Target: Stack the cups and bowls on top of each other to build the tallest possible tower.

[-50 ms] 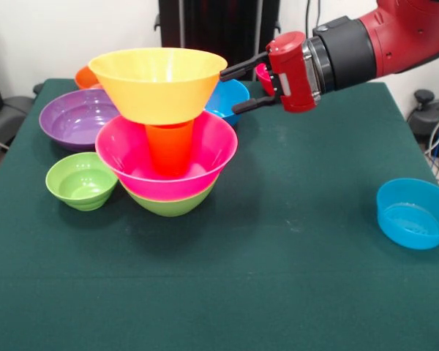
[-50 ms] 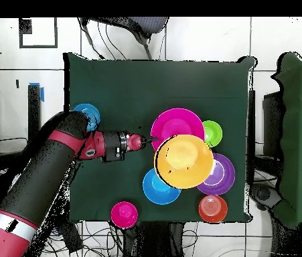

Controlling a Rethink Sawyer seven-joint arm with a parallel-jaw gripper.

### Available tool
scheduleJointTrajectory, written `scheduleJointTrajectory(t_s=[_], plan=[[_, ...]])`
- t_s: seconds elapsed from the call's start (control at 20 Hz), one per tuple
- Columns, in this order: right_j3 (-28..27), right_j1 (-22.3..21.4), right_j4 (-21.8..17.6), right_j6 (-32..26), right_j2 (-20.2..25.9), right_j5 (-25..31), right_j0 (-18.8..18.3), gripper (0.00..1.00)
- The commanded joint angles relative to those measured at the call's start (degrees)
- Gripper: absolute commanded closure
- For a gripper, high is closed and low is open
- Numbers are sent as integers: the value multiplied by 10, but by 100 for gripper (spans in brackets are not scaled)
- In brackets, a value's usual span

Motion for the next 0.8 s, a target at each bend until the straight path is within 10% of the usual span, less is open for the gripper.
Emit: scheduleJointTrajectory(t_s=[0.05, 0.8], plan=[[-29, 9, -10, 32, 53, -22, -7, 0], [-32, 8, -11, 23, 53, -14, -8, 0]])
